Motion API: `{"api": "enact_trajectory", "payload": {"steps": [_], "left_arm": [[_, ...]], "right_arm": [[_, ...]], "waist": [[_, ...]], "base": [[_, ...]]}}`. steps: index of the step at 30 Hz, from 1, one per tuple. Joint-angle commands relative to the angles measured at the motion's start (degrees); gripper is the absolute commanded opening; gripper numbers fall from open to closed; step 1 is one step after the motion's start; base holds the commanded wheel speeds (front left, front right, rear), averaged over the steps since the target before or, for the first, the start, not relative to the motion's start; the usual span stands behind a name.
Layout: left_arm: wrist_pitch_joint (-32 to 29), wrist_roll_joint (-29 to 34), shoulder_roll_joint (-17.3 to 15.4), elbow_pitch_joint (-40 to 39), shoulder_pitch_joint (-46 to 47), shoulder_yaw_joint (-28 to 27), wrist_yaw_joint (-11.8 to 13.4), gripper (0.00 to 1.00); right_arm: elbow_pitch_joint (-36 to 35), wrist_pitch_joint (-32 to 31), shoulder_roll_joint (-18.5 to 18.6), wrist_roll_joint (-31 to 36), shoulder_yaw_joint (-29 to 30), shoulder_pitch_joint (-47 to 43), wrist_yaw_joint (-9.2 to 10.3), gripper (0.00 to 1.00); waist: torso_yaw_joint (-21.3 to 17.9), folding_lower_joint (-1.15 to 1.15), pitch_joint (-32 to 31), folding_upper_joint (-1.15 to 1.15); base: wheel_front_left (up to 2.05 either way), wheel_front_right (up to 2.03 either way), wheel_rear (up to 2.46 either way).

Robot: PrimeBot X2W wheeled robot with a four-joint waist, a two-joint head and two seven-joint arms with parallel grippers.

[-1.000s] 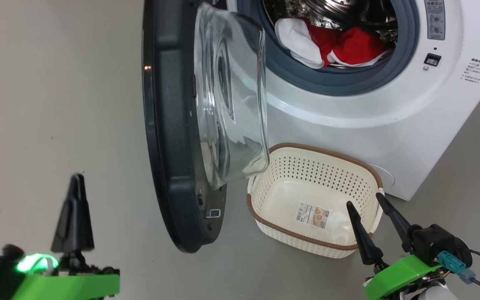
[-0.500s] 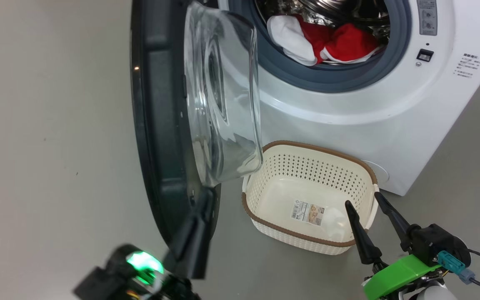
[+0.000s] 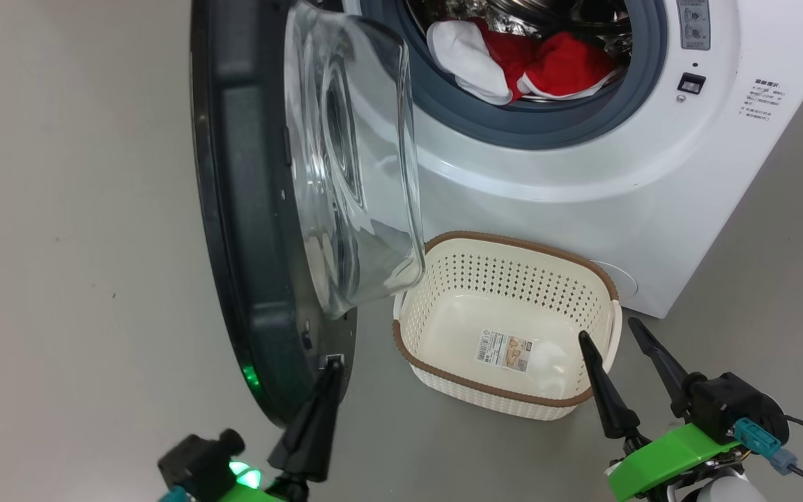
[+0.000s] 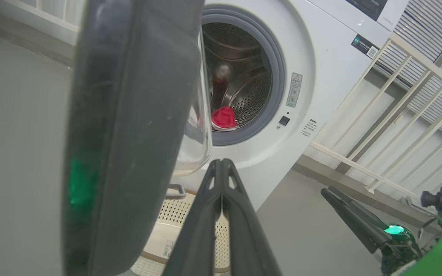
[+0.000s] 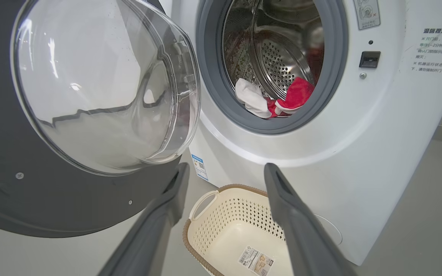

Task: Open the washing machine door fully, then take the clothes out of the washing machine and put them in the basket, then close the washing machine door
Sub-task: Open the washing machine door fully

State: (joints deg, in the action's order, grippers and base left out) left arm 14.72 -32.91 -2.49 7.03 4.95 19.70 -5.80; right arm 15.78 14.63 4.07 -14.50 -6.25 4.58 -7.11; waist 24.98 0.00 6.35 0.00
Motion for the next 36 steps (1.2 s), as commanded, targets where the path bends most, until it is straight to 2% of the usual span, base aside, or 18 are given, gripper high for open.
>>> {"api": "enact_trajectory", "payload": {"steps": [1,9,17,28,36], "left_arm": [[0.28,-0.50,-0.39,-0.49,2.20,-2.66,0.23,0.00],[0.28,-1.07,-0.39,3.37,3.72,-7.57,-0.18,0.00],[0.28,0.88,-0.39,5.20,4.12,-14.59,-0.54,0.00],[0.28,7.19,-0.48,9.21,8.26,-29.05,-1.45,0.00],[0.28,9.72,-2.25,13.68,13.35,-37.23,-1.66,0.00]], "right_arm": [[-1.58,0.37,-0.21,0.46,-1.09,0.03,-0.37,1.00],[-1.77,0.37,-0.44,0.48,-0.94,-0.04,-0.37,1.00],[-1.87,0.37,-0.60,0.57,-1.34,0.05,-0.37,1.00],[-1.99,0.37,-0.55,1.07,-1.27,0.55,-0.37,1.00],[-1.91,0.37,-0.49,1.37,-1.23,1.43,-0.37,1.00]], "waist": [[0.00,0.00,0.08,0.00],[0.16,0.00,0.18,0.00],[-0.05,0.00,0.72,0.00],[-0.71,0.00,3.12,0.00],[-1.52,0.00,4.78,0.00]], "base": [[0.00,0.00,0.00],[0.00,0.00,0.00],[0.00,0.00,0.00],[0.00,0.00,0.00],[0.00,0.00,0.00]]}}
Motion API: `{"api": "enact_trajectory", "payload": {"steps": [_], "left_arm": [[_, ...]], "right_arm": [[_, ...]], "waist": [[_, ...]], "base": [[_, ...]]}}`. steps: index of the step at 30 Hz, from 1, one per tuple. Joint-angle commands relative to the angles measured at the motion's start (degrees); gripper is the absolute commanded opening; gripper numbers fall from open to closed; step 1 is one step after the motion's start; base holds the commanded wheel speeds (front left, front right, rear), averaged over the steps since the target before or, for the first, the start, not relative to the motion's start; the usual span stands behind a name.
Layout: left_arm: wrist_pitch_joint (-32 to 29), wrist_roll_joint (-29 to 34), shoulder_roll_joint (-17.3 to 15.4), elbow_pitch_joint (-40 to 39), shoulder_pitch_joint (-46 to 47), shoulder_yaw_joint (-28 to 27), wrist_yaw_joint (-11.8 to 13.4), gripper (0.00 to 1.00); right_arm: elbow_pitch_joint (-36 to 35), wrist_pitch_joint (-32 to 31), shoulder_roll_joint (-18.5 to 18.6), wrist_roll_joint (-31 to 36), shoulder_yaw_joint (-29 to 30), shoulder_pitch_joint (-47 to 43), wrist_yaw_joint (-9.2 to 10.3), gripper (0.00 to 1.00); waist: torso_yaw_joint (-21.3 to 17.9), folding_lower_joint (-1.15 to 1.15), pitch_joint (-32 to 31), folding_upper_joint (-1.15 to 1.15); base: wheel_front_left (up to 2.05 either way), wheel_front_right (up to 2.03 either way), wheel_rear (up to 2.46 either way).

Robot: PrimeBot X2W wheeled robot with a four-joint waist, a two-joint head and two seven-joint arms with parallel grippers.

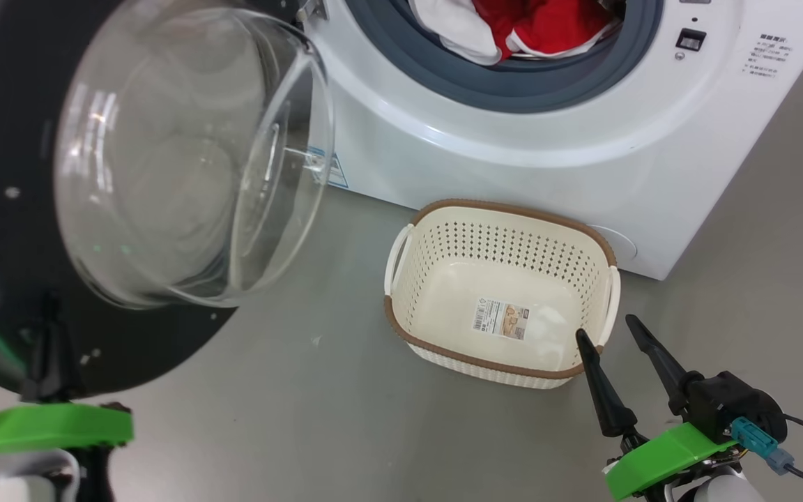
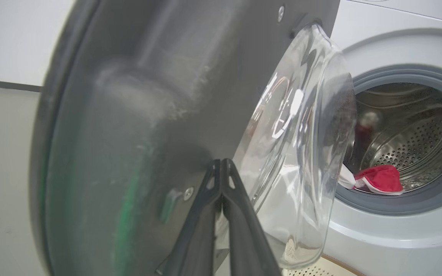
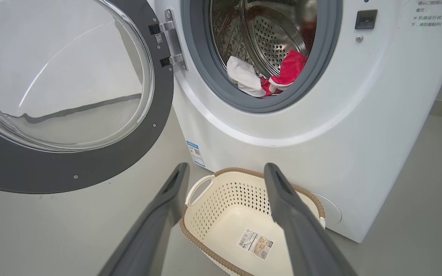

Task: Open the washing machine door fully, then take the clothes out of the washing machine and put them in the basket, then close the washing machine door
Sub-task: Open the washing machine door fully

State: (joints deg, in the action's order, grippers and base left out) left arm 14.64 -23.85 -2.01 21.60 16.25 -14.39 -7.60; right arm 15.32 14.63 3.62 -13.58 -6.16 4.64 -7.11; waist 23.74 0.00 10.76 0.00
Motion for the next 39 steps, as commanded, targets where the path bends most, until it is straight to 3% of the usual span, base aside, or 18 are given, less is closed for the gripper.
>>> {"api": "enact_trajectory", "payload": {"steps": [1,15,31,39], "left_arm": [[0.36,0.79,-3.01,-0.48,2.62,-3.90,0.14,0.00],[0.36,2.20,-7.69,6.26,9.24,-13.53,0.12,0.00],[0.36,4.64,-14.53,16.36,16.01,-17.27,0.11,0.00],[0.36,5.12,-15.36,17.99,17.39,-16.99,0.11,0.00]], "right_arm": [[-1.45,0.37,-0.02,0.49,-1.32,1.48,-0.37,1.00],[-1.58,0.37,0.26,0.99,-1.26,2.56,-0.37,1.00],[-1.83,0.37,0.36,1.44,-1.25,3.48,-0.37,1.00],[-1.78,0.37,0.53,1.46,-0.70,3.64,-0.37,1.00]], "waist": [[-0.39,0.00,0.57,0.00],[-2.15,0.00,3.24,0.00],[-3.79,0.00,5.35,0.00],[-3.95,0.00,5.41,0.00]], "base": [[0.00,0.00,0.00],[0.00,0.00,0.00],[0.00,0.00,0.00],[0.00,0.00,0.00]]}}
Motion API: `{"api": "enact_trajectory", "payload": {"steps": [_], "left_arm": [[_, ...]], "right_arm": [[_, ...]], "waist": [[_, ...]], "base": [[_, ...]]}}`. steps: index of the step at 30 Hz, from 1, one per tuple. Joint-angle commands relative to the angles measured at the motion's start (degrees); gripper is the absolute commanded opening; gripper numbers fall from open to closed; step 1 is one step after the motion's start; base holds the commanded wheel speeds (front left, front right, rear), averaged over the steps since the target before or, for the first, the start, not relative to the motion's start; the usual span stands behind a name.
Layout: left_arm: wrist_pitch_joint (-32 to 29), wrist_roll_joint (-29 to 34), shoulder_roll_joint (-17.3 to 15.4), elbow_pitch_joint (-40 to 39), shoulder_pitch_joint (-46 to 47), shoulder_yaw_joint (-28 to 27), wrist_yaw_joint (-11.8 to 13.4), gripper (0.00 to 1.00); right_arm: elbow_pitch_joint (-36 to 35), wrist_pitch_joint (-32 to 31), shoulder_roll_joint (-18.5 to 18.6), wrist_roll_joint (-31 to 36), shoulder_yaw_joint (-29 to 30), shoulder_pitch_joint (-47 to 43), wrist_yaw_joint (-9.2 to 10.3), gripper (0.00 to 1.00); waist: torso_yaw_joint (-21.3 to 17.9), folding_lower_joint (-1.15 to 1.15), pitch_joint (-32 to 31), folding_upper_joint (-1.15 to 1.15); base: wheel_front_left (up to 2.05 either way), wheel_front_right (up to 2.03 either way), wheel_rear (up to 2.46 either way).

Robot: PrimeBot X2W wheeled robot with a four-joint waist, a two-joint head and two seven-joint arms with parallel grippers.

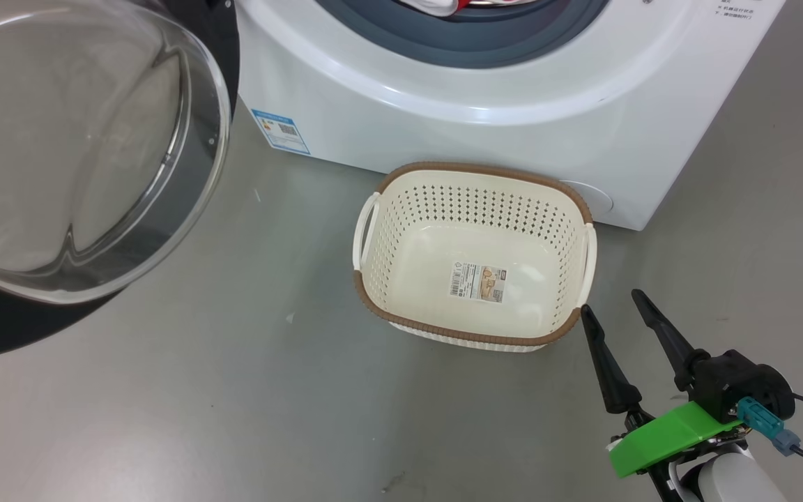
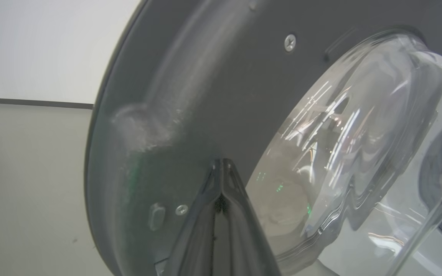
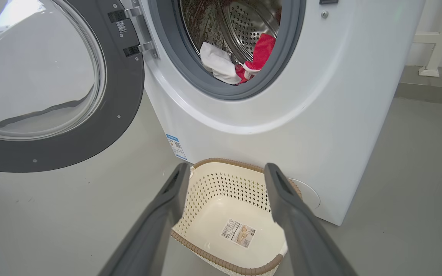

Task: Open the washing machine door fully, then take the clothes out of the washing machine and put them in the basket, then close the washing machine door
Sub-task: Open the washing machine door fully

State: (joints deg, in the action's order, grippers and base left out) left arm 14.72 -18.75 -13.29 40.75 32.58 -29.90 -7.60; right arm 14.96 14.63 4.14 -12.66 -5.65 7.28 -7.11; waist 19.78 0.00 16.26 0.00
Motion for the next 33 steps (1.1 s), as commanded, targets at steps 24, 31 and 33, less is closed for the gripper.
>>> {"api": "enact_trajectory", "payload": {"steps": [24,31,33], "left_arm": [[0.28,-4.07,4.37,-16.25,-17.25,9.84,0.11,1.00],[0.28,-4.63,5.59,-21.41,-22.39,15.05,0.11,1.00],[0.28,-5.20,5.96,-22.97,-23.54,16.58,0.11,1.00]], "right_arm": [[-1.92,0.37,-0.22,-0.26,-0.16,-1.87,-0.37,1.00],[-2.78,0.37,-0.48,-0.80,1.64,-3.04,-0.37,1.00],[-3.08,0.37,-0.57,-0.91,2.23,-3.43,-0.37,1.00]], "waist": [[-0.93,0.00,-7.01,0.00],[-2.70,0.00,-7.91,0.00],[-3.37,0.00,-8.14,0.00]], "base": [[0.00,0.00,0.00],[0.00,0.00,0.00],[0.00,0.00,0.00]]}}
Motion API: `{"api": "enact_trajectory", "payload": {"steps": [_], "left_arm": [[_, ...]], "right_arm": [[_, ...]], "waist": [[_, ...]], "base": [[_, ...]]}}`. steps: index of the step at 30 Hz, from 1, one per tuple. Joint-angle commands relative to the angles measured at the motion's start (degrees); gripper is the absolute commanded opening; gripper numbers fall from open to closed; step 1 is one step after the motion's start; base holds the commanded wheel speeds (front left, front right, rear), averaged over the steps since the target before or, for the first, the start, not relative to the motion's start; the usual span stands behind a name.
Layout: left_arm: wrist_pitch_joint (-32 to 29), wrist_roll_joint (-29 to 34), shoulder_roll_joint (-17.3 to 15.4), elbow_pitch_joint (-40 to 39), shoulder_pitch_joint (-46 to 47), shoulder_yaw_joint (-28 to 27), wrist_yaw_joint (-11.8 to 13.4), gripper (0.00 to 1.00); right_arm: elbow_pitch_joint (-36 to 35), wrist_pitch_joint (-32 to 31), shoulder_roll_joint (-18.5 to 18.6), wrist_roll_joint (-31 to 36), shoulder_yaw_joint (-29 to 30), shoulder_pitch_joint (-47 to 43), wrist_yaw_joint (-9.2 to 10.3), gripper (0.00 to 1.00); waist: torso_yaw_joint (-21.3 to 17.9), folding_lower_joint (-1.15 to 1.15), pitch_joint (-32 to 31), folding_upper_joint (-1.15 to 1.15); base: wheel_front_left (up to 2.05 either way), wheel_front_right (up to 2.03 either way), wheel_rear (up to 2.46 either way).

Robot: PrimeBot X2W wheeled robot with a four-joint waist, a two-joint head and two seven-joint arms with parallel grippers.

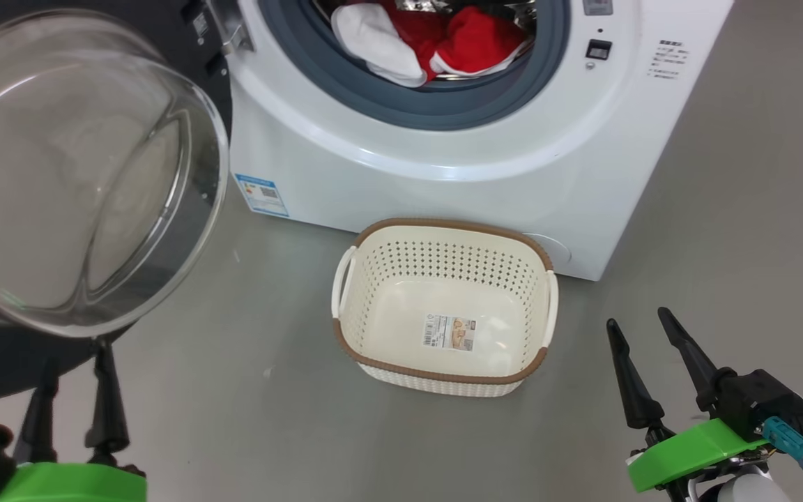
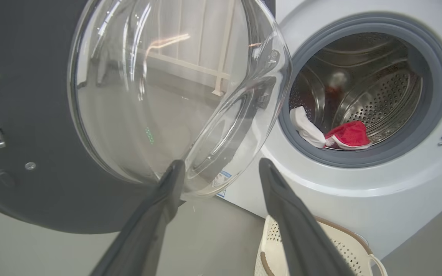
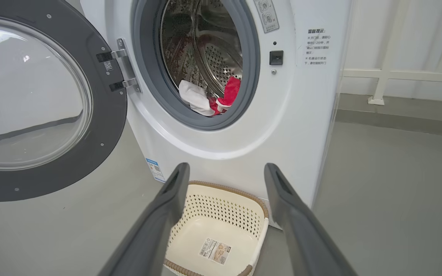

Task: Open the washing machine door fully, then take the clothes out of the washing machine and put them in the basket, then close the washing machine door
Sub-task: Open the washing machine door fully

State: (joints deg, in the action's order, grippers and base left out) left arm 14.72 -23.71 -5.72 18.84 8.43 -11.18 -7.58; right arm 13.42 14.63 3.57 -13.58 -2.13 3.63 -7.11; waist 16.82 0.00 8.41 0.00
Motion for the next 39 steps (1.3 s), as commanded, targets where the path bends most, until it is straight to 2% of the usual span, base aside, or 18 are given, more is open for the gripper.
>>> {"api": "enact_trajectory", "payload": {"steps": [1,9,17,28,39], "left_arm": [[0.28,-0.46,-1.44,-1.77,0.08,-1.60,0.09,1.00],[0.28,-0.79,-1.78,-6.13,-2.47,4.93,0.09,1.00],[0.28,-1.25,-2.75,-8.02,-2.49,8.93,0.09,1.00],[0.28,-2.21,-3.42,-8.87,-3.00,11.47,0.09,1.00],[0.28,-2.42,-3.24,-8.99,-3.26,11.70,0.09,1.00]], "right_arm": [[-1.65,0.37,-0.04,-0.01,-1.07,-0.02,-0.37,1.00],[-2.72,0.37,-0.35,-0.39,0.74,-1.51,-0.37,1.00],[-3.98,0.37,-0.56,-1.03,3.38,-2.40,-0.37,1.00],[-5.20,0.37,-0.67,-1.90,5.78,-2.51,-0.37,1.00],[-5.56,0.37,-0.68,-2.53,6.58,-2.73,-0.37,1.00]], "waist": [[-0.81,0.00,-0.42,0.00],[-5.19,0.00,-0.67,0.00],[-9.61,0.00,-0.06,0.00],[-15.19,0.00,0.45,0.00],[-16.85,0.00,0.40,0.00]], "base": [[0.00,0.00,0.00],[0.00,0.00,0.00],[0.00,0.00,0.00],[0.00,0.00,0.00],[0.00,0.00,0.00]]}}
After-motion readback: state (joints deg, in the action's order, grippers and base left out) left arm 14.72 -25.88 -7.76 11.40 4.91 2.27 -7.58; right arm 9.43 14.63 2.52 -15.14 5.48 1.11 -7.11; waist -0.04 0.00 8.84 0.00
